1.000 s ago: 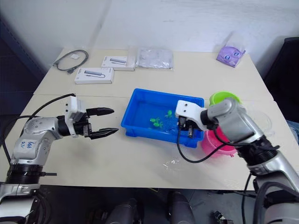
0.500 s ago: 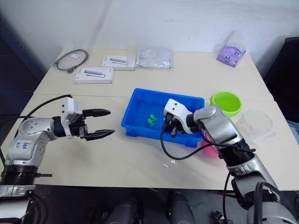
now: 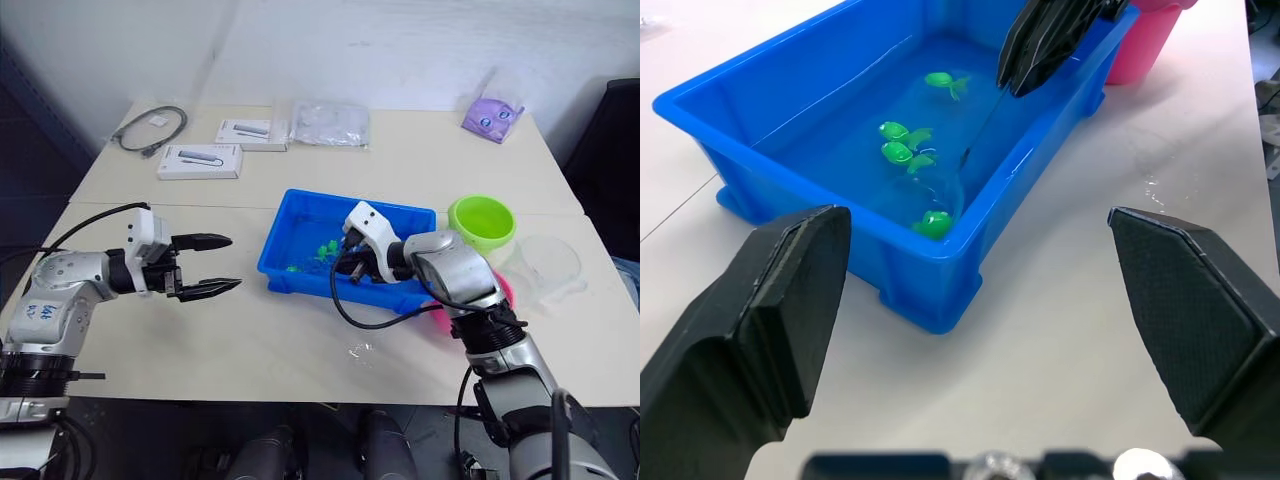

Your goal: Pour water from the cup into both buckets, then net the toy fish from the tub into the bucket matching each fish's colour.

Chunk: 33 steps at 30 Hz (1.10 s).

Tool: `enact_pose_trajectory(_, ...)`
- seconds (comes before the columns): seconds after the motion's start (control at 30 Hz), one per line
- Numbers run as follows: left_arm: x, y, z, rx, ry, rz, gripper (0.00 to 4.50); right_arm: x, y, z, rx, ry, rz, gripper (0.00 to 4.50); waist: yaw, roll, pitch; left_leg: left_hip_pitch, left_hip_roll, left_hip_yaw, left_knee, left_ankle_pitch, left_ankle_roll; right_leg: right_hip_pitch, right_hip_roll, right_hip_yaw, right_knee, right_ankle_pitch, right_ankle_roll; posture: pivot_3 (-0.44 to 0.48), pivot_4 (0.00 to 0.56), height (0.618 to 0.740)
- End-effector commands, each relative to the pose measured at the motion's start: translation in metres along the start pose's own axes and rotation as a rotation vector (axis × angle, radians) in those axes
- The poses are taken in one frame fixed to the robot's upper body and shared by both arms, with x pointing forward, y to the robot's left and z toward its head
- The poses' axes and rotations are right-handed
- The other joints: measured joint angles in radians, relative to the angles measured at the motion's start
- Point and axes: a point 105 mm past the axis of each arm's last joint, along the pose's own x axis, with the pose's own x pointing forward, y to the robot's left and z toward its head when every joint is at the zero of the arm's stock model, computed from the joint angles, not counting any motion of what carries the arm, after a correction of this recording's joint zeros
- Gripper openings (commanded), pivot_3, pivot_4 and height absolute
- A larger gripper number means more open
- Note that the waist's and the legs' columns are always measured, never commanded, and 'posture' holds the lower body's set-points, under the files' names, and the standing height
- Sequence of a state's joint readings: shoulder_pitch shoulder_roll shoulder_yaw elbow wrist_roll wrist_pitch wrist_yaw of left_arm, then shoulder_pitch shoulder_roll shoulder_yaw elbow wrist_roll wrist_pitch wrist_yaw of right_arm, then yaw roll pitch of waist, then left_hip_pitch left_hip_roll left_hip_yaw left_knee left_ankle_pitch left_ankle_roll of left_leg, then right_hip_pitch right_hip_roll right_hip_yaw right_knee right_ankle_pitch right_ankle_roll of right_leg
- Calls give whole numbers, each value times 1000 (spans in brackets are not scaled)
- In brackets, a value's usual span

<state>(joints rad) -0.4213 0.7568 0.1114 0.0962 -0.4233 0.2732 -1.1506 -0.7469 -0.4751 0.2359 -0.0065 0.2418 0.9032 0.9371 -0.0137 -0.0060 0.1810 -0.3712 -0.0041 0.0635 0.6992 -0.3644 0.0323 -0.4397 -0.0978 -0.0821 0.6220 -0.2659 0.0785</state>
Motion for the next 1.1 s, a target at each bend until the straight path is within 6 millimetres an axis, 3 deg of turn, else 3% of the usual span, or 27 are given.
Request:
enact_pose_trajectory(0.03,-9,4,5,27,-5,23,4415,-12,7,18,-51,-62,19,0,-3,0,0,0,0,0,0,0,0,0,0,0,0,0,0,0,150,740)
enact_pose_trajectory(0.47,-4,7,13,51,-39,29,4415,-59,-6,13,-90,-109,-70,0,-10,0,0,0,0,0,0,0,0,0,-1,1,0,0,0,0,150,740)
enact_pose_trajectory(0.7,7,8,23,77,-81,10,4415,-102,-8,19,-236,-236,-211,0,-4,0,0,0,0,1,0,0,0,0,0,1,0,0,0,0,150,740)
enact_pose_trajectory(0.9,20,7,26,82,-114,-14,4415,-130,-4,10,-305,-261,-347,0,14,0,0,1,0,2,0,0,0,0,1,1,0,0,0,0,150,740)
enact_pose_trajectory(1.1,33,4,27,76,-139,-60,4415,-165,-6,-11,-278,-213,-505,0,19,0,0,1,-1,2,0,0,1,0,1,2,0,0,0,0,150,740)
